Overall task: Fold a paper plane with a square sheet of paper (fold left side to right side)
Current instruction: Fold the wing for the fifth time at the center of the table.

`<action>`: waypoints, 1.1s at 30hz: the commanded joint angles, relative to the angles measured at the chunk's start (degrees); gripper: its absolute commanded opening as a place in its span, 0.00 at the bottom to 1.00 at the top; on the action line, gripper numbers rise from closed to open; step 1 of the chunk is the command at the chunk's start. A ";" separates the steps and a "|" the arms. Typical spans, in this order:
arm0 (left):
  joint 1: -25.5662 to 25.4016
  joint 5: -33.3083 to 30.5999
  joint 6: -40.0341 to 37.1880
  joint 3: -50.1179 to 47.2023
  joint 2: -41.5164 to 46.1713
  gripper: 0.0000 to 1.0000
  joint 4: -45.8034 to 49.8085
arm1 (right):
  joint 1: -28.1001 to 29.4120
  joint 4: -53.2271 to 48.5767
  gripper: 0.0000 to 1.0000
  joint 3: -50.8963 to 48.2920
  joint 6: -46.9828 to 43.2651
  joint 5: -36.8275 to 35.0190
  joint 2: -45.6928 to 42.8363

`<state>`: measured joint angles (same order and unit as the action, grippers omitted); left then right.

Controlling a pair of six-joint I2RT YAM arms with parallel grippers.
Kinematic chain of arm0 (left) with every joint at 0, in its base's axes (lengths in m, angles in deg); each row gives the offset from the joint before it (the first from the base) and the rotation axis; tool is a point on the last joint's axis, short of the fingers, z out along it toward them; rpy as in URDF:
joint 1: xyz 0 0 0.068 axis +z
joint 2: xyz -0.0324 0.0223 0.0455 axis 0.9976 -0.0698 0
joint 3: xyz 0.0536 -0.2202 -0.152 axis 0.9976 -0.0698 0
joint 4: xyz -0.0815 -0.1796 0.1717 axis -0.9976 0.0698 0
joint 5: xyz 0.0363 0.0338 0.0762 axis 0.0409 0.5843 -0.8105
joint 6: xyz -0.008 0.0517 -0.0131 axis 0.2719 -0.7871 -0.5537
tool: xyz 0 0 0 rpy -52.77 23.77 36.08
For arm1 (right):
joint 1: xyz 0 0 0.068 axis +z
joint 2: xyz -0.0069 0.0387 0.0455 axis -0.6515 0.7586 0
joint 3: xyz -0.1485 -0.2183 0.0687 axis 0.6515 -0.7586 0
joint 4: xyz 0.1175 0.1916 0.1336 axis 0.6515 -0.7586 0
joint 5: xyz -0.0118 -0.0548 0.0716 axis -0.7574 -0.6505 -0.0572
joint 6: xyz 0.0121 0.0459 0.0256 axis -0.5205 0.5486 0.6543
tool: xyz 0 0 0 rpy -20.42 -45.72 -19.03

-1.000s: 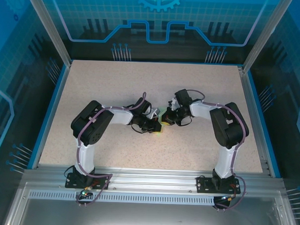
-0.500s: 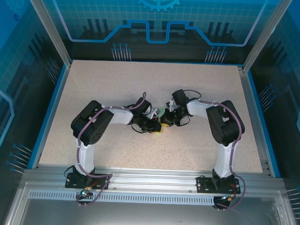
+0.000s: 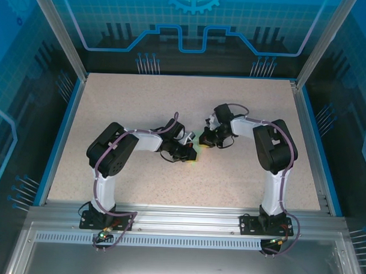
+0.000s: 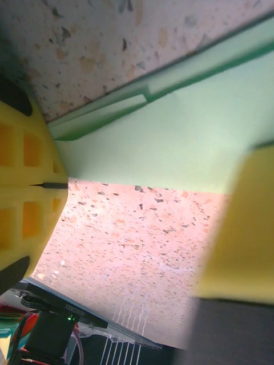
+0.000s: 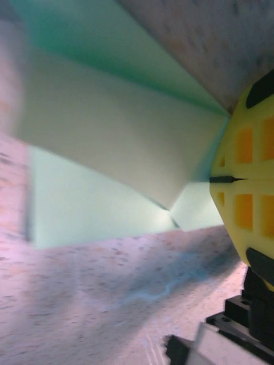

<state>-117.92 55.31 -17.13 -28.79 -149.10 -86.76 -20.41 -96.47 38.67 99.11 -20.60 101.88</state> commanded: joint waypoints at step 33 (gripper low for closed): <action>0.65 -5.33 -1.91 -4.31 -1.93 0.05 8.63 | -10.94 -5.75 0.04 16.17 -5.30 -2.88 12.88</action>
<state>-117.88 55.35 -17.75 -29.49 -148.96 -87.88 -28.23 -104.87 52.79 94.84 -15.49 111.41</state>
